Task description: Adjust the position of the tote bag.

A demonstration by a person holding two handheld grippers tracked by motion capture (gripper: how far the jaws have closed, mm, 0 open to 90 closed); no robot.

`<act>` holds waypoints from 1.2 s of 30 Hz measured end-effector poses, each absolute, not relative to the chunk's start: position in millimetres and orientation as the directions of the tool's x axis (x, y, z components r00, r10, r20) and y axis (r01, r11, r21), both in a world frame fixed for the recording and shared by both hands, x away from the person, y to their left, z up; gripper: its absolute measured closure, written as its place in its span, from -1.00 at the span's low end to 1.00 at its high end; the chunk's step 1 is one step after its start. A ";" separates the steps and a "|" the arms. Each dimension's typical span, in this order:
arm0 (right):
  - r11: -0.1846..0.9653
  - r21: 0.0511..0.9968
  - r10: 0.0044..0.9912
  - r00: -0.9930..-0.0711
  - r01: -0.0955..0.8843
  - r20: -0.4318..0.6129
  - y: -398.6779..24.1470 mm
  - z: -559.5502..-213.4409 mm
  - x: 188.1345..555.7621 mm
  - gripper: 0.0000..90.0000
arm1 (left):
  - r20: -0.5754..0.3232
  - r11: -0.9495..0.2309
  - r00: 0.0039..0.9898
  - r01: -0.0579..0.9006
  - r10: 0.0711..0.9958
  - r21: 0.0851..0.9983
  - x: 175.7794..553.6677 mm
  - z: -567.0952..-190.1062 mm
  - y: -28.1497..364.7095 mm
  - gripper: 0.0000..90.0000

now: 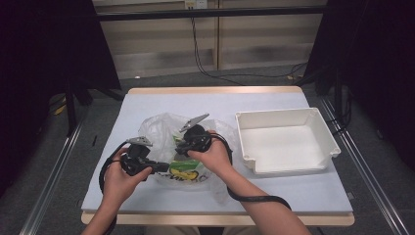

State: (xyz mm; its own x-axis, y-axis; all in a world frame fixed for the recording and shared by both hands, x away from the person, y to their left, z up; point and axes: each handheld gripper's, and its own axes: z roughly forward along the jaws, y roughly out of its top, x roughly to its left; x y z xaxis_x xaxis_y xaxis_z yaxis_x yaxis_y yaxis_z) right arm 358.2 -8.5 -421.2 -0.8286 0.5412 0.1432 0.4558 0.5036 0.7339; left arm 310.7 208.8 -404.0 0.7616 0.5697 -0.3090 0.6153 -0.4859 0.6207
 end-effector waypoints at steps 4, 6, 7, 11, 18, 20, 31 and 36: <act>0.527 0.728 0.542 -0.833 0.438 0.108 -17.4 -411.4 357.0 0.52 | -0.299 -0.491 0.765 0.609 0.570 0.623 313.7 -396.9 204.0 1.00; 0.538 0.726 0.537 -0.838 0.429 0.097 -20.0 -407.3 355.7 0.48 | -0.320 -0.471 0.751 0.627 0.578 0.621 319.6 -399.5 204.3 1.00; 0.544 0.723 0.531 -0.842 0.426 0.096 -21.2 -405.3 354.9 0.44 | -0.317 -0.470 0.750 0.626 0.580 0.622 322.4 -400.7 204.6 1.00; 0.556 0.717 0.520 -0.849 0.420 0.095 -25.3 -402.5 353.2 0.27 | -0.326 -0.445 0.713 0.664 0.621 0.601 337.7 -410.0 211.6 1.00; 0.549 0.714 0.528 -0.843 0.435 0.107 -37.4 -407.7 359.2 0.43 | -0.350 -0.418 0.673 0.704 0.652 0.574 346.0 -419.0 231.5 1.00; 0.539 0.715 0.536 -0.836 0.445 0.116 -40.6 -411.3 363.2 0.61 | -0.357 -0.438 0.695 0.689 0.624 0.577 341.1 -416.0 229.2 1.00; 0.521 0.736 0.523 -0.843 0.432 0.125 -32.8 -411.8 362.6 1.00 | -0.346 -0.472 0.745 0.642 0.570 0.604 325.1 -400.8 219.7 0.97; 0.520 0.730 0.541 -0.832 0.443 0.120 -37.0 -413.9 363.9 1.00 | -0.359 -0.495 0.770 0.621 0.527 0.607 316.0 -391.4 215.6 0.96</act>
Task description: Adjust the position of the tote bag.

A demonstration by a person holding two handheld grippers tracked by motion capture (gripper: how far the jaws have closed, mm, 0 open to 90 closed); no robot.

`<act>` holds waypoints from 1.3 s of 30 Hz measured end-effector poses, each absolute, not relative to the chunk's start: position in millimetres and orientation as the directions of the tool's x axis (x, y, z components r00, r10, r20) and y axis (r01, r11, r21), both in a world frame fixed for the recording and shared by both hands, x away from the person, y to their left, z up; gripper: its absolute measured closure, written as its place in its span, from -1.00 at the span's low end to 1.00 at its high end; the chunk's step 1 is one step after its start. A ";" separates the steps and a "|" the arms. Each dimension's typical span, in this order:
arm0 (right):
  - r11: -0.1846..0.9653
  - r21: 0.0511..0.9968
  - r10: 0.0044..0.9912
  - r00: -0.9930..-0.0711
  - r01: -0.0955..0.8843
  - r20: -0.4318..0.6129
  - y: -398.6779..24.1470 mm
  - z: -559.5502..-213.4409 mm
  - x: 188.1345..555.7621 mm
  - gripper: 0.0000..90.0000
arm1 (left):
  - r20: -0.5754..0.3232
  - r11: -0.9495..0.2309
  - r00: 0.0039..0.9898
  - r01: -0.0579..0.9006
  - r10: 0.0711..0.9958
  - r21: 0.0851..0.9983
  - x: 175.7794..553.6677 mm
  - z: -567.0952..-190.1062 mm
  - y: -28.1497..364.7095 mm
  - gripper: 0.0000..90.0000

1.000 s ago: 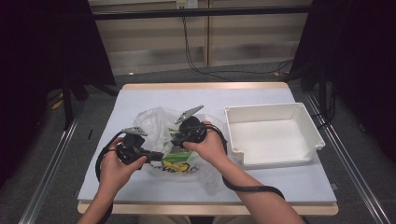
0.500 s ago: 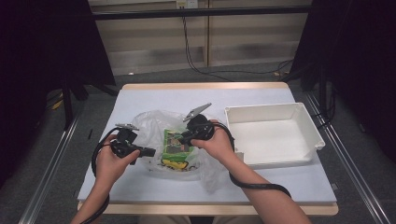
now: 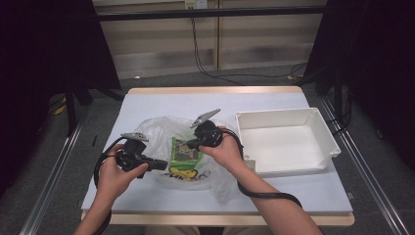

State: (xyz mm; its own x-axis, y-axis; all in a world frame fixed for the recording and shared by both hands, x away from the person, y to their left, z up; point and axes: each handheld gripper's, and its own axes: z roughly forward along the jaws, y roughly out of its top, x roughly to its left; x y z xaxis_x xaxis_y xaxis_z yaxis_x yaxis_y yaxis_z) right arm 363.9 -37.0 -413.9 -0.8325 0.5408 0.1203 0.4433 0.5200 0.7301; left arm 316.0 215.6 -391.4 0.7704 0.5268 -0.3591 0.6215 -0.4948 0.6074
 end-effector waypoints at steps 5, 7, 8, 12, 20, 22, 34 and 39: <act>0.511 0.728 0.551 -0.824 0.457 0.131 -41.7 -412.6 365.1 1.00 | -0.350 -0.482 0.779 0.606 0.520 0.632 317.5 -377.8 207.0 1.00; 0.520 0.723 0.550 -0.826 0.456 0.125 -42.5 -411.8 365.9 1.00 | -0.341 -0.491 0.792 0.590 0.507 0.640 321.4 -373.2 199.6 1.00; 0.525 0.719 0.550 -0.826 0.456 0.122 -43.0 -411.6 366.5 1.00 | -0.341 -0.494 0.793 0.590 0.506 0.639 323.6 -372.6 196.7 1.00; 0.527 0.710 0.553 -0.823 0.466 0.130 -44.2 -412.8 371.9 1.00 | -0.324 -0.502 0.787 0.593 0.524 0.630 345.7 -375.0 183.7 1.00; 0.555 0.671 0.586 -0.804 0.492 0.105 -45.0 -419.3 388.3 1.00 | -0.227 -0.544 0.747 0.625 0.625 0.560 399.0 -401.6 177.2 1.00; 0.556 0.665 0.593 -0.799 0.498 0.102 -44.6 -421.0 391.6 1.00 | -0.224 -0.536 0.735 0.636 0.640 0.555 405.6 -406.5 178.8 1.00; 0.582 0.628 0.647 -0.762 0.517 0.027 -41.3 -432.5 422.6 0.99 | -0.209 -0.454 0.653 0.688 0.728 0.566 434.7 -428.3 185.4 1.00; 0.585 0.610 0.671 -0.742 0.535 0.007 -39.4 -438.7 433.7 0.99 | -0.194 -0.458 0.650 0.686 0.734 0.566 440.1 -436.3 184.1 1.00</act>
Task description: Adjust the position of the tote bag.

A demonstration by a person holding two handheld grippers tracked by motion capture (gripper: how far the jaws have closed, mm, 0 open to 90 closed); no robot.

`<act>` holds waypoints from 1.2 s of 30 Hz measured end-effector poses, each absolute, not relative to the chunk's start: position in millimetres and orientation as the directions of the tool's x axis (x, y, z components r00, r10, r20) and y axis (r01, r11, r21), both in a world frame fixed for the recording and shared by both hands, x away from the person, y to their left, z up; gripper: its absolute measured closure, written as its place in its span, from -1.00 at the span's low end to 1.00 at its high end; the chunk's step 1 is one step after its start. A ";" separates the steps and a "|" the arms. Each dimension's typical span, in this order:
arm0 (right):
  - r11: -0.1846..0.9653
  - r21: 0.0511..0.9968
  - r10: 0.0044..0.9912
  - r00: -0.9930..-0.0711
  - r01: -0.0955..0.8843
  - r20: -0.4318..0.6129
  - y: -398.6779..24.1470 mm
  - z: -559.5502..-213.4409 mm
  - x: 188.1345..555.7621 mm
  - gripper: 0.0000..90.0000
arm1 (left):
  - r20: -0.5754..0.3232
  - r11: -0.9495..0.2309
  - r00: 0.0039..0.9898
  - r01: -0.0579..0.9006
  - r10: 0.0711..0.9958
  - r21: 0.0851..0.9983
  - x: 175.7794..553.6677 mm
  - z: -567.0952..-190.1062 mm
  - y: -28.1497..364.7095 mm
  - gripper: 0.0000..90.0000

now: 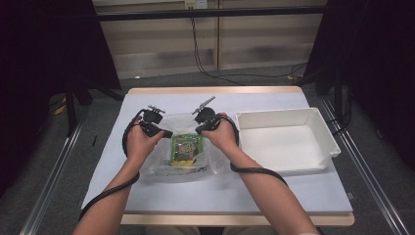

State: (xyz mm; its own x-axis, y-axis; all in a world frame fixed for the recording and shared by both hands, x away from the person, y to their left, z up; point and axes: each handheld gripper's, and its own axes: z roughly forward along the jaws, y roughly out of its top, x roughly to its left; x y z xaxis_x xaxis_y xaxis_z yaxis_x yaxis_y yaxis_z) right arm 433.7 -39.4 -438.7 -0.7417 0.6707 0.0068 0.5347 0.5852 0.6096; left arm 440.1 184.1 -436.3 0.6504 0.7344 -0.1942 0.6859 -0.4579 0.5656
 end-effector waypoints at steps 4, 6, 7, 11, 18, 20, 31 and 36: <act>0.574 0.609 0.692 -0.722 0.547 -0.004 -38.0 -444.9 442.4 0.99 | -0.153 -0.489 0.663 0.670 0.733 0.559 448.6 -439.3 185.0 1.00; 0.588 0.602 0.688 -0.726 0.540 -0.021 -36.7 -447.6 445.1 0.99 | -0.150 -0.493 0.663 0.671 0.734 0.553 452.7 -441.5 186.5 1.00; 0.587 0.603 0.688 -0.725 0.541 -0.020 -35.9 -448.8 446.1 0.99 | -0.156 -0.480 0.653 0.677 0.741 0.558 454.9 -443.6 187.4 1.00; 0.573 0.603 0.703 -0.711 0.555 -0.014 -35.8 -452.7 449.7 0.98 | -0.169 -0.455 0.630 0.696 0.758 0.556 460.3 -451.0 187.7 1.00; 0.572 0.579 0.721 -0.693 0.581 -0.018 -39.6 -461.1 452.5 0.97 | -0.177 -0.451 0.613 0.719 0.770 0.529 465.2 -461.6 189.4 1.00; 0.569 0.564 0.728 -0.686 0.599 -0.006 -38.6 -462.4 451.1 0.97 | -0.171 -0.471 0.623 0.718 0.763 0.512 463.8 -464.3 191.4 1.00; 0.572 0.569 0.696 -0.716 0.590 0.043 -30.6 -470.9 436.1 0.97 | -0.196 -0.477 0.623 0.733 0.757 0.485 443.6 -464.7 215.2 1.00; 0.577 0.558 0.711 -0.703 0.596 0.016 -33.2 -467.6 428.0 0.99 | -0.203 -0.459 0.610 0.740 0.766 0.491 439.0 -465.1 223.1 1.00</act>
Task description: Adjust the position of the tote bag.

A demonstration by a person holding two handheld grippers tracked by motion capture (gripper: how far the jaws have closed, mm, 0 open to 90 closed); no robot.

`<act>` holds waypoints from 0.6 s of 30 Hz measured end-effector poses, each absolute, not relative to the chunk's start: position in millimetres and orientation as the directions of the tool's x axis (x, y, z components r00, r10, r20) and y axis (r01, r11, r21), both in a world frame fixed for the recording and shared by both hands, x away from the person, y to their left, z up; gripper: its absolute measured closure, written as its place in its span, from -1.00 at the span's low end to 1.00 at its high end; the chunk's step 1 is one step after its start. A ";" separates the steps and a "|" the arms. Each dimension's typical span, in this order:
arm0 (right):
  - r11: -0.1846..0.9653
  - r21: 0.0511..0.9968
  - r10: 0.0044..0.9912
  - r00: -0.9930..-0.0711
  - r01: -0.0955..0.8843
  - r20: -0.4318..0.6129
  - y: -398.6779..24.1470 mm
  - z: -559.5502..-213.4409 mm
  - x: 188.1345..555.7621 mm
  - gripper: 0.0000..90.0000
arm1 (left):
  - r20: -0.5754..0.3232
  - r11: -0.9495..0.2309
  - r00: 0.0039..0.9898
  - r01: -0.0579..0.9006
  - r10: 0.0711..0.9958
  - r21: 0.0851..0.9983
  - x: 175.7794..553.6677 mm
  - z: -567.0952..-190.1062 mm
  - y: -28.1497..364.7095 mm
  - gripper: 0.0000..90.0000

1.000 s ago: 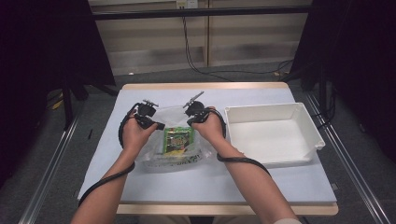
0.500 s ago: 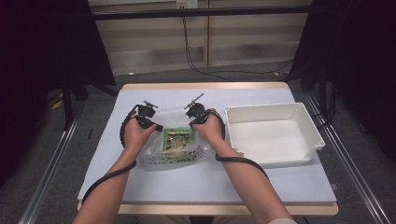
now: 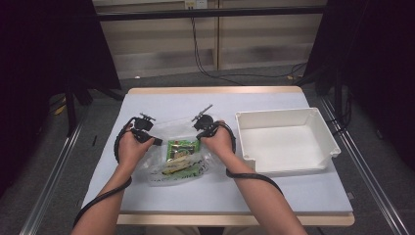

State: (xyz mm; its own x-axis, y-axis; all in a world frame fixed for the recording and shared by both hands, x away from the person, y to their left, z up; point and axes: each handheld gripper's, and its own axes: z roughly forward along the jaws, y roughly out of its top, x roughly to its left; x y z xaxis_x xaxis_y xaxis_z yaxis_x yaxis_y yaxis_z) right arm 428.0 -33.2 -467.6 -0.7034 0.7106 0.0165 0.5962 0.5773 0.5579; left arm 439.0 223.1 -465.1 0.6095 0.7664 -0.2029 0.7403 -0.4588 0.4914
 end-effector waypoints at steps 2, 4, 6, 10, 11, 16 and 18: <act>0.595 0.558 0.703 -0.711 0.579 -0.011 -34.7 -467.0 424.5 0.99 | -0.201 -0.457 0.609 0.740 0.767 0.494 438.4 -465.4 224.9 1.00; 0.609 0.542 0.703 -0.710 0.579 -0.031 -36.7 -466.9 419.6 0.99 | -0.205 -0.433 0.591 0.747 0.780 0.505 437.3 -465.9 223.9 1.00; 0.618 0.532 0.702 -0.711 0.579 -0.042 -38.9 -467.0 416.1 0.99 | -0.213 -0.428 0.589 0.749 0.780 0.506 436.9 -466.1 223.4 1.00; 0.613 0.549 0.706 -0.706 0.568 -0.058 -42.2 -462.1 411.9 0.96 | -0.224 -0.462 0.623 0.734 0.749 0.498 436.8 -463.0 224.0 1.00; 0.606 0.564 0.705 -0.708 0.561 -0.053 -42.9 -459.6 411.1 0.95 | -0.230 -0.443 0.614 0.736 0.755 0.511 436.3 -462.1 222.9 1.00; 0.570 0.606 0.700 -0.714 0.555 -0.004 -46.7 -449.4 408.2 0.93 | -0.258 -0.429 0.622 0.730 0.739 0.531 436.9 -456.9 221.0 1.00; 0.568 0.619 0.690 -0.724 0.543 0.003 -47.8 -445.3 406.5 0.92 | -0.251 -0.420 0.618 0.728 0.745 0.542 435.5 -455.0 216.3 1.00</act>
